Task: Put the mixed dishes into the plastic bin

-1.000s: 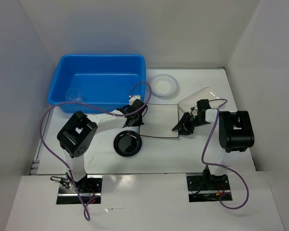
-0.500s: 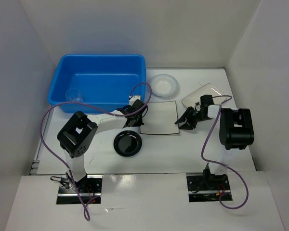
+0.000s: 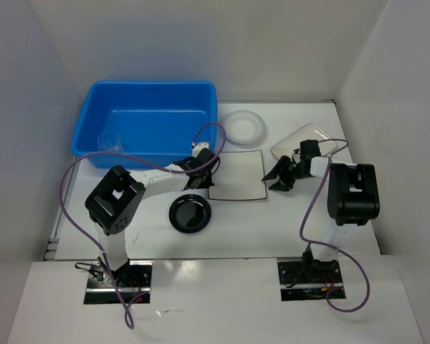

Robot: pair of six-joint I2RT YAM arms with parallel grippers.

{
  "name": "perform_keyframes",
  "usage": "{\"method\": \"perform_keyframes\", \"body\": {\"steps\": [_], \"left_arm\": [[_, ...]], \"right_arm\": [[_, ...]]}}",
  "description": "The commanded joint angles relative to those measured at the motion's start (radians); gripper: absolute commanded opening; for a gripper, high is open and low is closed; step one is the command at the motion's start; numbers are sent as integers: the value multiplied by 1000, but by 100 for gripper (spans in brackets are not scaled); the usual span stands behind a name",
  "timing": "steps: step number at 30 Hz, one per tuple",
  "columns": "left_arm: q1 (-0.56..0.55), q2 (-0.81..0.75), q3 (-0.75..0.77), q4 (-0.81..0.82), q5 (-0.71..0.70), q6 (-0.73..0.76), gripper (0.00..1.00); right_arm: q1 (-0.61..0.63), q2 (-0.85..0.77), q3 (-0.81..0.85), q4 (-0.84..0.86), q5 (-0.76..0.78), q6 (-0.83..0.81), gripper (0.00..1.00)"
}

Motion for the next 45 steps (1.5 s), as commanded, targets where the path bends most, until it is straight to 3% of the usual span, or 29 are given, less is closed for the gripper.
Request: {"method": "perform_keyframes", "body": {"steps": [1, 19, 25, 31, 35, 45], "left_arm": [[-26, 14, -12, -99, 55, -2, 0], [-26, -5, -41, -90, 55, 35, 0], [-26, -5, -50, -90, 46, 35, 0], [-26, -23, -60, -90, 46, 35, 0], [-26, -23, -69, -90, 37, 35, 0], [-26, -23, -69, -90, 28, 35, 0]], "right_arm": [[6, -57, -42, 86, 216, -47, 55], [36, -56, -32, 164, 249, -87, 59], [155, 33, 54, 132, 224, -123, 59], [187, 140, 99, 112, 157, -145, 59], [187, 140, 99, 112, 157, -168, 59], [187, 127, 57, 181, -24, -177, 55]]}}
